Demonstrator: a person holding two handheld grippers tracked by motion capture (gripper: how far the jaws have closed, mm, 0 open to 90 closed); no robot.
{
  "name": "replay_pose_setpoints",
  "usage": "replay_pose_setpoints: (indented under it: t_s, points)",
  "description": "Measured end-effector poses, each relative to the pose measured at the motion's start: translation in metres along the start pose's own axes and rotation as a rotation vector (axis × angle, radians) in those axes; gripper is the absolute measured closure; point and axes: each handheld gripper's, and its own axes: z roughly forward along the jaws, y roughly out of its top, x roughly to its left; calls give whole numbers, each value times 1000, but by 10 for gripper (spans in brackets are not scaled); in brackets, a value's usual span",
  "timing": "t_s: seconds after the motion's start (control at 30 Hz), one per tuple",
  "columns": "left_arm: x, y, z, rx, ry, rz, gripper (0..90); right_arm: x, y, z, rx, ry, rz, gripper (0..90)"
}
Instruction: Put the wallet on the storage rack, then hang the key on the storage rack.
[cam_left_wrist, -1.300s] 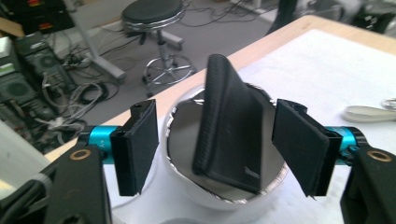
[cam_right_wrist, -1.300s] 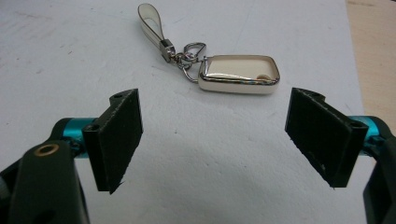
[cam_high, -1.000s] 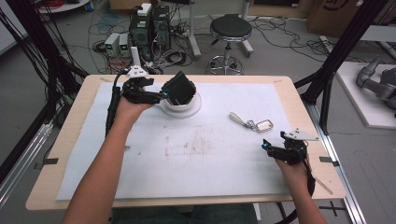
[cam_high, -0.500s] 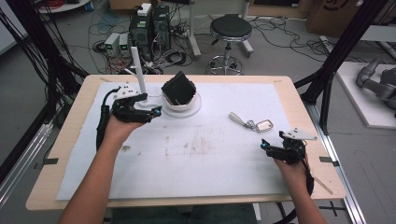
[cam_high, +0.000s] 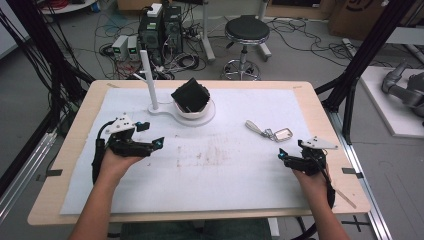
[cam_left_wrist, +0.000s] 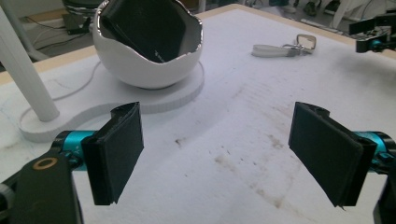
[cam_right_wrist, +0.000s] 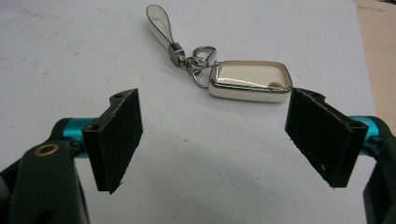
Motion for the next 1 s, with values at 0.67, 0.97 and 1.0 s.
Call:
replay_pose_setpoints:
  t_s: [0.67,0.97,1.0]
  points:
    - [4,-11,-13,18,18,15,179,3,4,5,1,8,-5,193]
    - [6,-24,-30,29,57,-3,179,11,21,22,-19,37,-30,192]
    - [6,-24,-31,27,60,-6,179,11,21,22,-19,37,-30,192]
